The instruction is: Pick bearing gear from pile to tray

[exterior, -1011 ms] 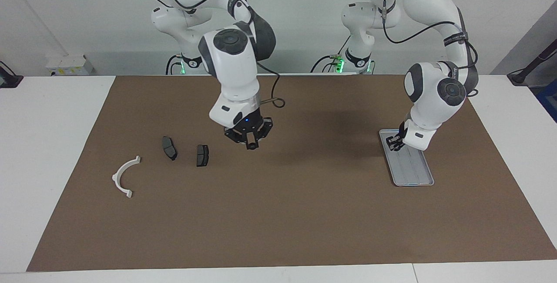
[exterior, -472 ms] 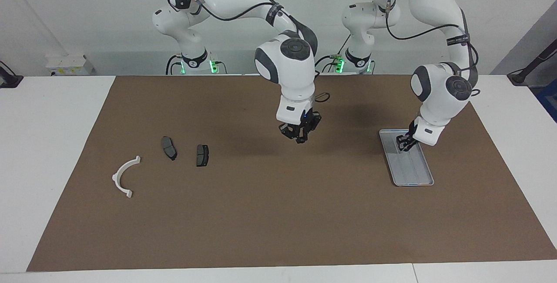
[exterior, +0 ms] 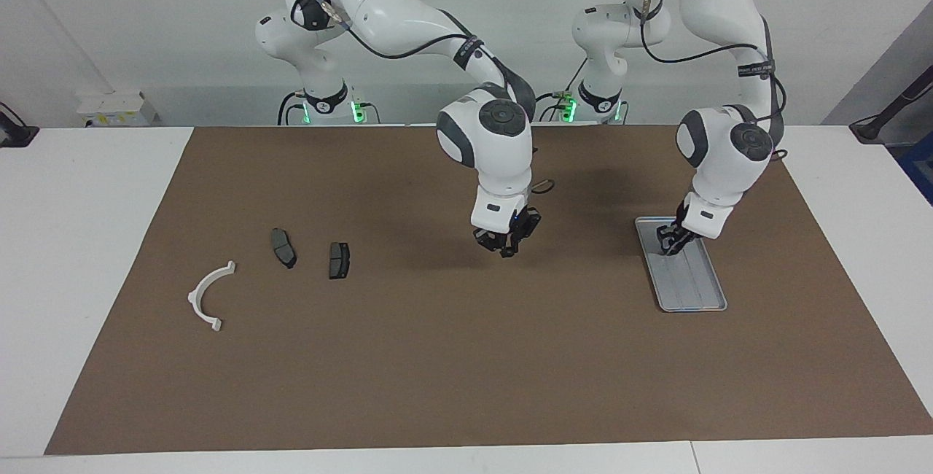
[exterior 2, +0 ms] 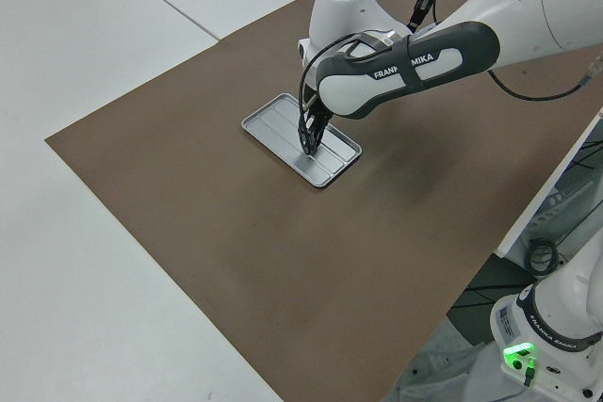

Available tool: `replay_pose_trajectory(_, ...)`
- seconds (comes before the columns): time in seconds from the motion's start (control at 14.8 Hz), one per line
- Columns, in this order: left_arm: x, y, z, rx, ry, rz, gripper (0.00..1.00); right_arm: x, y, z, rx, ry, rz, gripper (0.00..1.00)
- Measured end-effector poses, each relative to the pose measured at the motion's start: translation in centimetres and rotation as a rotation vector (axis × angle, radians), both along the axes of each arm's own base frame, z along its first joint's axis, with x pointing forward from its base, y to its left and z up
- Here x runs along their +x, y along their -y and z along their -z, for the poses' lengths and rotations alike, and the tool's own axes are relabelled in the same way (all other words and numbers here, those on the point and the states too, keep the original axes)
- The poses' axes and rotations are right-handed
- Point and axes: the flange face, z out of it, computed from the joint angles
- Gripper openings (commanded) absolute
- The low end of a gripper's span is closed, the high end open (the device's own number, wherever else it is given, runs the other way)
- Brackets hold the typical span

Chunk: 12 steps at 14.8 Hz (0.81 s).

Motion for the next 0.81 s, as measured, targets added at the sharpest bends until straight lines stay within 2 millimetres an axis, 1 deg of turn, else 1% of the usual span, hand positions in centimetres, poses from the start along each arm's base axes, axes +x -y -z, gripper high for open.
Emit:
replay_pose_trajectory(0.07, -0.1, 0.0, 0.0, 0.000, 0.001, 0.000, 0.28, 0.1, -0.1, 0.6, 0.002, 0.003, 0.000, 0.00)
replay_pose_trajectory(0.13, -0.1, 0.0, 0.0, 0.000, 0.003, 0.000, 0.36, 0.2, -0.2, 1.3, 0.002, 0.004, 0.000, 0.00)
replay_pose_trajectory(0.2, -0.1, 0.0, -0.1, 0.000, 0.004, 0.000, 0.51, 0.3, -0.3, 2.0, 0.001, 0.003, 0.000, 0.00)
replay_pose_trajectory(0.34, -0.2, 0.0, -0.2, 0.000, 0.007, 0.000, 0.73, 0.3, -0.3, 3.2, -0.002, 0.001, 0.001, 0.00)
replay_pose_trajectory(0.4, -0.2, 0.0, -0.2, 0.000, 0.008, 0.000, 0.74, 0.3, -0.3, 3.8, -0.001, 0.003, 0.001, 0.00)
replay_pose_trajectory(0.61, -0.2, 0.0, -0.2, 0.000, 0.010, 0.000, 0.73, 0.0, 0.0, 5.6, 0.005, 0.013, 0.004, 0.00)
replay_pose_trajectory(0.74, -0.2, 0.0, -0.3, 0.000, 0.013, 0.001, 0.71, -0.1, 0.1, 6.3, 0.005, 0.014, 0.005, 0.00)
replay_pose_trajectory(0.81, 0.0, 0.1, -0.5, -0.001, 0.018, -0.002, 0.68, -0.2, 0.2, 6.5, 0.004, 0.012, 0.005, 0.00)
